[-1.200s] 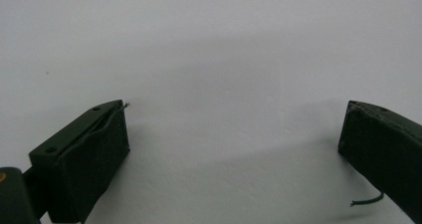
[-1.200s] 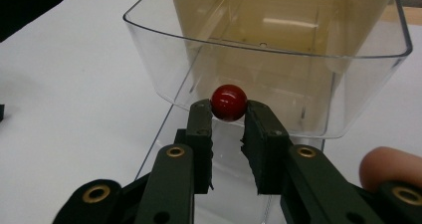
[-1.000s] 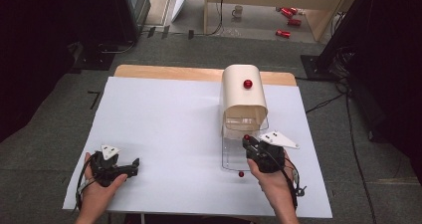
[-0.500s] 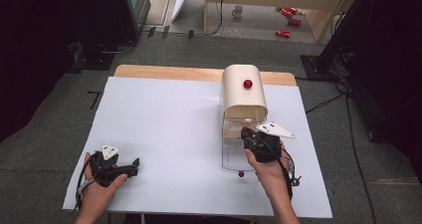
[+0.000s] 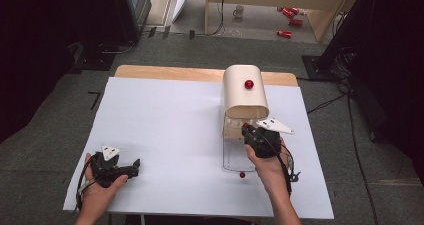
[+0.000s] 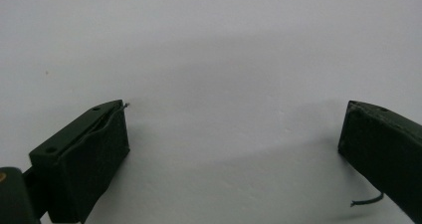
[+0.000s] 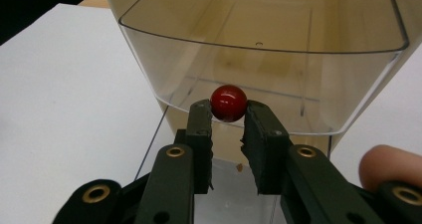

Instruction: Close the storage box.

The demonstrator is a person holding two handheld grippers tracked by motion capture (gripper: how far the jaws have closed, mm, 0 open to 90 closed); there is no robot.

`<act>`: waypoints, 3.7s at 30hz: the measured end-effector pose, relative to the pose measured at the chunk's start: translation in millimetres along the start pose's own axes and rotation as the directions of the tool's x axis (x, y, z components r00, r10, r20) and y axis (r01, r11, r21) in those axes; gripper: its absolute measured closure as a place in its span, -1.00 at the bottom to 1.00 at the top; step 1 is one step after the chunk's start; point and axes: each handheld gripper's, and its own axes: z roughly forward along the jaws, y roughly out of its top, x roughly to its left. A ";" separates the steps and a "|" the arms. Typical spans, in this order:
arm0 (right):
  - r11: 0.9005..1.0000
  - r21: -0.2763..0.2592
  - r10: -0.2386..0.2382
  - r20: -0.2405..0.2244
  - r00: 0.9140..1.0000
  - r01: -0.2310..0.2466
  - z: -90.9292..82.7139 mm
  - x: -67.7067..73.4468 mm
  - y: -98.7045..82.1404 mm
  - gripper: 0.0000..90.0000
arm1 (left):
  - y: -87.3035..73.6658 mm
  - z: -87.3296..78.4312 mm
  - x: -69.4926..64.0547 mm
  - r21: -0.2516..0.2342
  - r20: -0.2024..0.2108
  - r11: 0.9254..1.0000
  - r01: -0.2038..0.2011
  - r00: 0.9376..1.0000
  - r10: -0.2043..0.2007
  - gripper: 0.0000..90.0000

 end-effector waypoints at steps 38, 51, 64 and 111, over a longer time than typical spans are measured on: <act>0.994 0.097 0.045 0.029 0.999 -0.048 -38.5 1.6 -71.1 -0.99 | -0.1 -0.1 -0.1 -0.001 -0.001 1.000 -0.001 1.000 0.001 -1.00; 0.993 0.108 0.042 0.064 0.997 -0.049 -49.0 7.6 -96.4 -0.99 | 0.0 0.0 -0.1 0.000 -0.001 1.000 -0.001 1.000 0.001 -1.00; 0.988 0.140 0.046 0.081 0.996 -0.058 -38.2 9.5 -112.8 -0.92 | 0.0 0.0 0.0 0.000 0.000 1.000 -0.001 1.000 0.001 -1.00; 0.989 0.145 0.023 0.014 1.000 -0.025 -27.0 26.6 -116.8 0.68 | 0.0 0.0 0.0 0.001 0.002 1.000 -0.001 1.000 0.001 -1.00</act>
